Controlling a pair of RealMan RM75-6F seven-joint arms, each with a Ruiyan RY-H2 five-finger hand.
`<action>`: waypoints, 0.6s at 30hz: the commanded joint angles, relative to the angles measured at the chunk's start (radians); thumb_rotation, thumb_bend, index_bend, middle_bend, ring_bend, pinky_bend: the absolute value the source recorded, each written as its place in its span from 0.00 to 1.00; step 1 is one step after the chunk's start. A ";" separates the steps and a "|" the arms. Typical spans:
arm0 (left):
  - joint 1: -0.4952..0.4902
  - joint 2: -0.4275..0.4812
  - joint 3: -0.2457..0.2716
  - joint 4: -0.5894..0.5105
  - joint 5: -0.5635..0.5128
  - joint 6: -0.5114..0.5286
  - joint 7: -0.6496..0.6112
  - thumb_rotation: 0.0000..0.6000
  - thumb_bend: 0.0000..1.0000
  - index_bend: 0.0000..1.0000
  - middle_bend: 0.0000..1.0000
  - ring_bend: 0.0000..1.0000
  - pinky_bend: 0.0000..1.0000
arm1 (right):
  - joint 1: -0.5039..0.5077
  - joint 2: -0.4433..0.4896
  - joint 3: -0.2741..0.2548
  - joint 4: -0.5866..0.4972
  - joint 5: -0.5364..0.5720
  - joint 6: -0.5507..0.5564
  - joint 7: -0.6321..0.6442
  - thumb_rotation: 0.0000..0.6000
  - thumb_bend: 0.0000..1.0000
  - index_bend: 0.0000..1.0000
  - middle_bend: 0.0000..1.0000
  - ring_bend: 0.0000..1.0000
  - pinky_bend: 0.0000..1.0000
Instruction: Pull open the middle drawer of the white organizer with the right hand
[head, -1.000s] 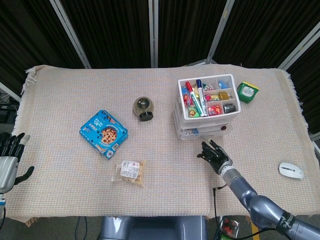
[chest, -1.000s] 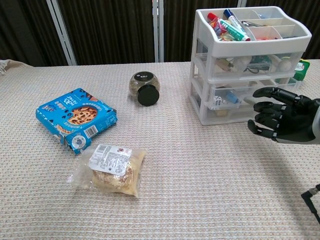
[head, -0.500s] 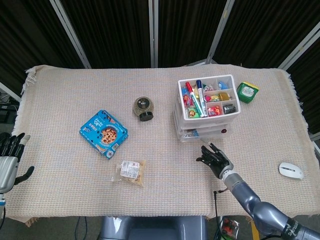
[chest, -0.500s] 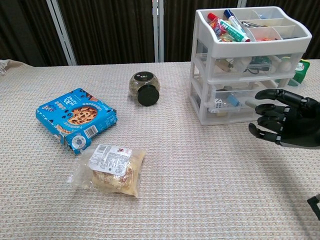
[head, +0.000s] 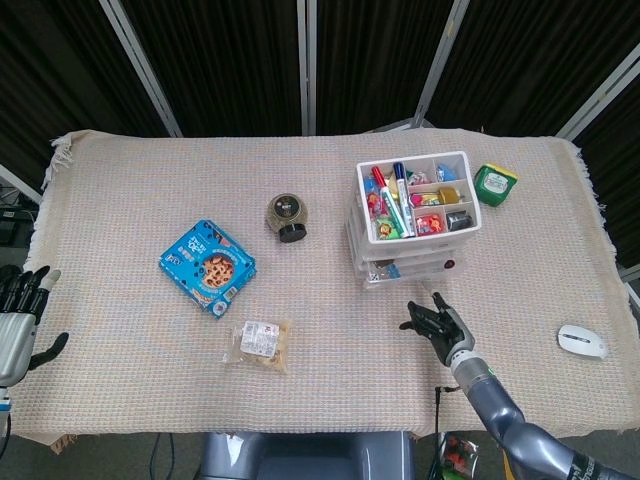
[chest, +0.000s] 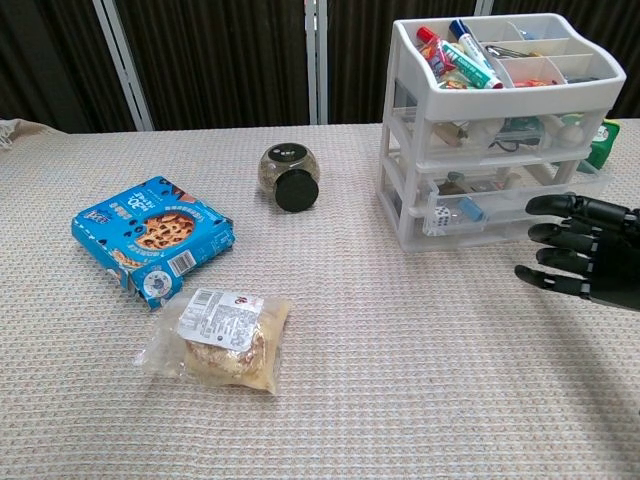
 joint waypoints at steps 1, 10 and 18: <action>0.000 0.000 0.000 0.000 0.001 0.000 -0.001 1.00 0.32 0.00 0.00 0.00 0.00 | -0.012 -0.022 -0.040 -0.061 -0.024 0.120 -0.052 1.00 0.34 0.00 0.73 0.79 0.51; 0.000 0.000 0.000 0.001 0.001 0.001 -0.001 1.00 0.32 0.00 0.00 0.00 0.00 | -0.047 -0.056 -0.062 -0.112 -0.115 0.376 -0.141 1.00 0.34 0.00 0.66 0.73 0.48; 0.000 0.001 0.001 0.001 0.002 -0.001 -0.005 1.00 0.32 0.00 0.00 0.00 0.00 | -0.032 -0.090 -0.050 -0.073 -0.211 0.598 -0.317 1.00 0.33 0.00 0.65 0.72 0.47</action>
